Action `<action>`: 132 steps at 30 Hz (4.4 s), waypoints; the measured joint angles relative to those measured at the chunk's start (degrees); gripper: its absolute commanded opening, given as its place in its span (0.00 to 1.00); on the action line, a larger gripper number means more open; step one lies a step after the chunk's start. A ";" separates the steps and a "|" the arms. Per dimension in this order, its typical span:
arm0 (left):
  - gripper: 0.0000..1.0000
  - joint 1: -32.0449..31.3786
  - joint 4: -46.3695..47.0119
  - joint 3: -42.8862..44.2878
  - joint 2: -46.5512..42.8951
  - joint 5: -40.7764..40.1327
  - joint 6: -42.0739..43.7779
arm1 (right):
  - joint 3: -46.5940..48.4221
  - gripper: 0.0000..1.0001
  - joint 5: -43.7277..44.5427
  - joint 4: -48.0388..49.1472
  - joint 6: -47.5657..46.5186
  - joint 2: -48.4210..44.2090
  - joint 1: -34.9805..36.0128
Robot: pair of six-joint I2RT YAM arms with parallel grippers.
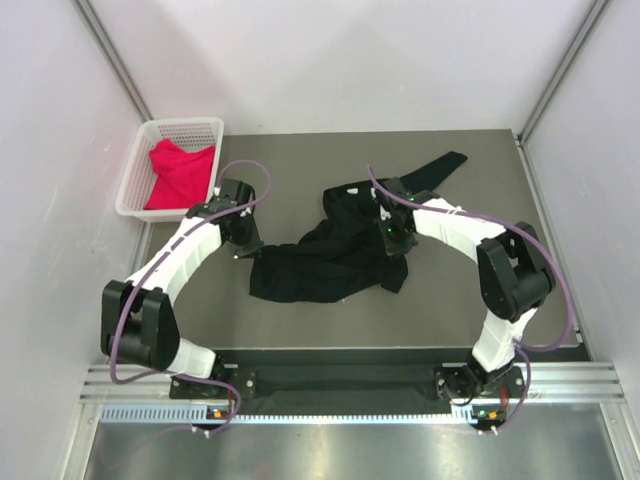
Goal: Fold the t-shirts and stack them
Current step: Flatten the tshirt out
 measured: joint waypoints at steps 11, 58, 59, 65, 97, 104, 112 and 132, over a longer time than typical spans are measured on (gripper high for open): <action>0.00 0.02 -3.41 1.77 -11.26 -5.35 -0.46 | -18.64 0.00 -1.46 -2.32 2.19 -23.74 -4.66; 0.71 3.80 2.91 25.86 29.44 -10.56 5.90 | 17.88 0.31 -25.64 -13.27 1.75 8.50 -27.89; 0.73 3.85 3.06 24.74 28.41 -10.54 5.64 | 17.88 0.33 -24.79 -13.33 1.31 8.31 -27.89; 0.65 4.04 1.25 13.55 15.65 -9.75 2.27 | 14.40 0.35 -19.93 -13.84 -0.98 3.21 -27.06; 0.35 12.50 3.67 -3.91 14.16 1.14 -14.19 | 0.33 0.37 -19.69 -12.94 -1.49 -9.92 -19.52; 0.11 12.46 3.52 -2.60 15.30 -0.55 -14.36 | -3.78 0.38 -19.02 -11.63 -1.25 -10.47 -17.49; 0.00 12.13 3.82 -1.57 15.91 -0.76 -12.37 | -9.77 0.40 -15.13 -9.88 -0.15 -11.52 -13.62; 0.00 11.82 5.95 -6.08 10.21 0.83 -8.20 | -6.29 0.32 -0.13 -3.89 1.51 -4.81 -12.28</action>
